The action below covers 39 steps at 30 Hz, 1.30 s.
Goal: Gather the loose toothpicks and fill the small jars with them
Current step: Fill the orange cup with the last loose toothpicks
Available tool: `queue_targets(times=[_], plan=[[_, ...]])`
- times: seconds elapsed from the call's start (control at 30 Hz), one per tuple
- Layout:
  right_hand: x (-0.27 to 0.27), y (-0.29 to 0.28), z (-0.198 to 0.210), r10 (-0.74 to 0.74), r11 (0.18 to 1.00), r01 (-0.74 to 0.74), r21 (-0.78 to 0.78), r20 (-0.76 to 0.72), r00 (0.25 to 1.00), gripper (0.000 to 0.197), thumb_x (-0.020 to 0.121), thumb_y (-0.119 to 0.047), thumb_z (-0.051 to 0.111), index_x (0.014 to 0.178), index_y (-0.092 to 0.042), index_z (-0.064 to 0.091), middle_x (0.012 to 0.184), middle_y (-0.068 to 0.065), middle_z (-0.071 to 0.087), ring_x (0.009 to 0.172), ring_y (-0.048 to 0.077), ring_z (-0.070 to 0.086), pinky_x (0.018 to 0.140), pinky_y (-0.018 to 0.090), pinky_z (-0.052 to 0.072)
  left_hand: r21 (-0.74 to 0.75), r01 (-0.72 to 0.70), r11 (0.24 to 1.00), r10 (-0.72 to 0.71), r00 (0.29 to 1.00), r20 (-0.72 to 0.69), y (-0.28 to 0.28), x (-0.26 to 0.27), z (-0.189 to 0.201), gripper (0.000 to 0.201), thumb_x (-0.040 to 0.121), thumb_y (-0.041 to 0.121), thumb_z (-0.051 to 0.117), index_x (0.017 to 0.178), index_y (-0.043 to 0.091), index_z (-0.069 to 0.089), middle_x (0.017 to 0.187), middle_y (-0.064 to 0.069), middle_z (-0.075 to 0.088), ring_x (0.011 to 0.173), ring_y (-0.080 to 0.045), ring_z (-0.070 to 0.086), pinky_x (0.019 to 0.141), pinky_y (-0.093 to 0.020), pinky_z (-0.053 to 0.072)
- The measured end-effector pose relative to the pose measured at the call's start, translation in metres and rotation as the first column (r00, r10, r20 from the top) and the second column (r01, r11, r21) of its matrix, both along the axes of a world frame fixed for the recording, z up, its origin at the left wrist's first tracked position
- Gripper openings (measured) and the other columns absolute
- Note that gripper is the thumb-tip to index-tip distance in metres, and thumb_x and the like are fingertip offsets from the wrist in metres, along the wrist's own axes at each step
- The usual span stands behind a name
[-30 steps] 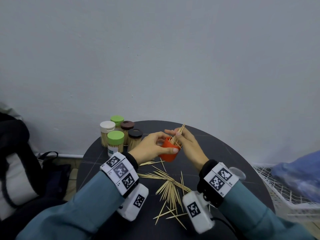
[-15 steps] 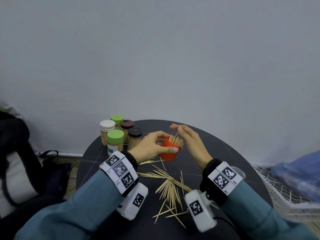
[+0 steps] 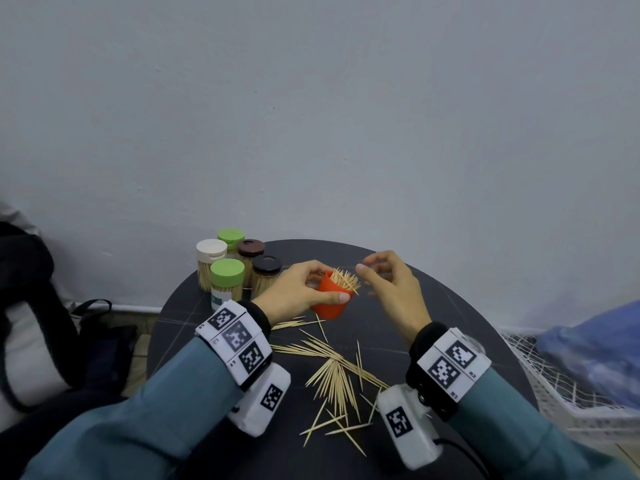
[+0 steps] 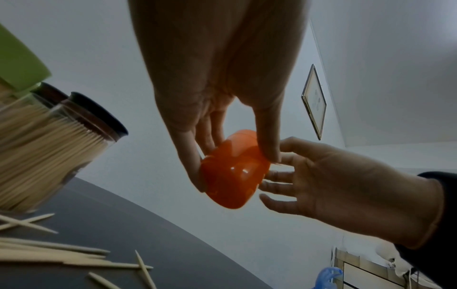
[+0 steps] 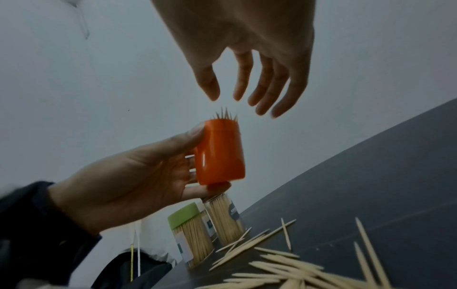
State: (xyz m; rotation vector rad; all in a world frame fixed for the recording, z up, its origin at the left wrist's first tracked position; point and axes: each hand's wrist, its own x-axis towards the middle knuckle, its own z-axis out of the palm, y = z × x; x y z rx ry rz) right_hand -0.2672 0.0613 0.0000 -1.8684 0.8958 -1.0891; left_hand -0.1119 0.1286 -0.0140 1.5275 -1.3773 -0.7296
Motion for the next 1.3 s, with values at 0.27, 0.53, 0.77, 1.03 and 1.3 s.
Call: queue_targets(times=[0.27, 0.53, 0.77, 1.03, 1.3], plan=[[-0.002, 0.004, 0.004, 0.108, 0.994, -0.105, 0.041, -0.073, 0.992, 0.015, 0.081, -0.013, 0.071, 0.09, -0.002, 0.067, 0.066, 0.005, 0.068, 0.055, 0.005, 0.066, 0.056, 0.015, 0.053, -0.016, -0.053, 0.998, 0.053, 0.999, 0.005, -0.003, 0.003, -0.003, 0.058, 0.074, 0.026, 0.078, 0.124, 0.014, 0.053, 0.121, -0.003, 0.059, 0.112, -0.015, 0.055, 0.092, -0.028, 0.046], [-0.006, -0.005, 0.026, 0.027, 0.964, -0.094, -0.249, -0.259, 0.966, 0.006, 0.083, -0.02, 0.069, 0.08, -0.015, 0.068, 0.063, -0.008, 0.062, 0.051, -0.003, 0.056, 0.053, 0.008, 0.045, 0.005, -0.044, 0.999, 0.044, 0.998, -0.038, 0.0, 0.007, 0.0, 0.059, 0.074, 0.026, 0.077, 0.126, 0.014, 0.052, 0.122, -0.002, 0.059, 0.115, -0.016, 0.054, 0.096, -0.032, 0.046], [0.013, -0.003, 0.045, 0.036, 0.891, -0.255, -0.375, -0.501, 0.865, 0.011, 0.084, -0.025, 0.067, 0.089, -0.019, 0.074, 0.081, -0.005, 0.068, 0.067, 0.001, 0.053, 0.065, 0.01, 0.042, -0.025, -0.071, 0.997, 0.069, 0.993, -0.093, 0.01, 0.016, 0.005, 0.054, 0.075, 0.026, 0.076, 0.123, 0.015, 0.054, 0.118, -0.002, 0.06, 0.112, -0.015, 0.054, 0.083, -0.024, 0.047], [0.057, 0.006, 0.042, 0.033, 0.918, -0.104, -0.383, -0.187, 0.982, 0.019, 0.095, -0.023, 0.048, 0.109, -0.02, 0.062, 0.11, -0.003, 0.057, 0.087, 0.004, 0.051, 0.077, 0.016, 0.038, -0.094, -0.168, 0.981, 0.152, 0.976, -0.158, 0.038, 0.043, 0.017, 0.053, 0.076, 0.019, 0.075, 0.123, 0.013, 0.054, 0.12, -0.003, 0.059, 0.113, -0.014, 0.053, 0.085, -0.021, 0.048], [0.102, 0.0, 0.0, 0.188, 0.804, -0.581, 0.126, -0.981, 0.047, 0.05, 0.094, -0.019, 0.053, 0.141, -0.018, 0.037, 0.142, 0.005, 0.044, 0.129, 0.021, 0.042, 0.105, 0.03, 0.033, -0.062, -0.305, 0.95, 0.294, 0.945, -0.141, 0.078, 0.09, 0.015, 0.057, 0.076, 0.023, 0.074, 0.127, 0.016, 0.05, 0.121, -0.002, 0.055, 0.113, -0.017, 0.052, 0.091, -0.03, 0.047]])
